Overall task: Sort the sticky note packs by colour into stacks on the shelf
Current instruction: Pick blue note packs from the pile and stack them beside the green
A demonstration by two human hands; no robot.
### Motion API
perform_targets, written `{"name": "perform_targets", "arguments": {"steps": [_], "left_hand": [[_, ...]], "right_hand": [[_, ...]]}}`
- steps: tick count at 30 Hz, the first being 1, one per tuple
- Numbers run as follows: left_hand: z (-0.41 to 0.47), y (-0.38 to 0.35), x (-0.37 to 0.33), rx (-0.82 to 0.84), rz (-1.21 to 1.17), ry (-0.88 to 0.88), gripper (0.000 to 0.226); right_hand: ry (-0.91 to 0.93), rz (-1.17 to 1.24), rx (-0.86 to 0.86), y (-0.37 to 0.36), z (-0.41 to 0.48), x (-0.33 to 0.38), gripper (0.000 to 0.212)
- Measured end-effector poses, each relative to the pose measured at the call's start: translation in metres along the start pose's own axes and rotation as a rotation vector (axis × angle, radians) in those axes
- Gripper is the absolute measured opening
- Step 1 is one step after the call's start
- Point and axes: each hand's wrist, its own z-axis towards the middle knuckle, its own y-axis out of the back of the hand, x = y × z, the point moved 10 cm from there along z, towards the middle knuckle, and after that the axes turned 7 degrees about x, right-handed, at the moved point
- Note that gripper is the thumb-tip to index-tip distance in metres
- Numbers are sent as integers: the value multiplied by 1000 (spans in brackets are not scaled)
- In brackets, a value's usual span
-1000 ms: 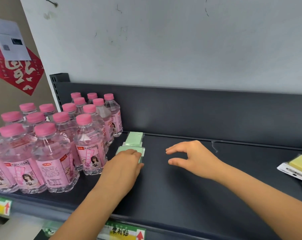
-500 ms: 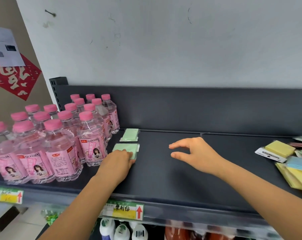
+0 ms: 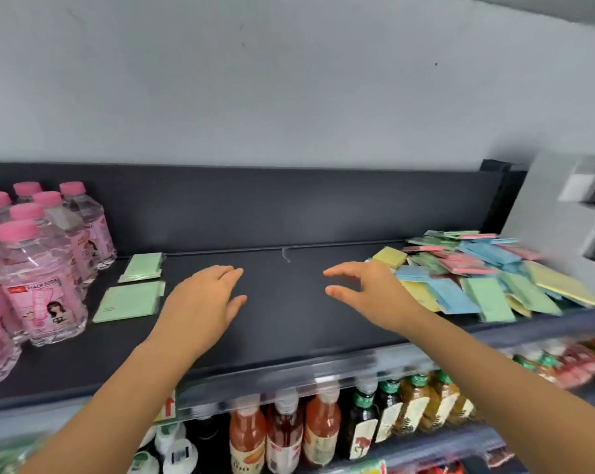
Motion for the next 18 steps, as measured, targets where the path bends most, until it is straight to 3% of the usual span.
{"name": "perform_targets", "arguments": {"steps": [6,18], "left_hand": [[21,-10,-74,20,-18,-116,49],[87,-26,-252,-20,-76,-220,48]], "right_hand": [[-97,-33,-97,51,-39,-54,33],[-57,-100,-166,149,-76,-186,37]]}}
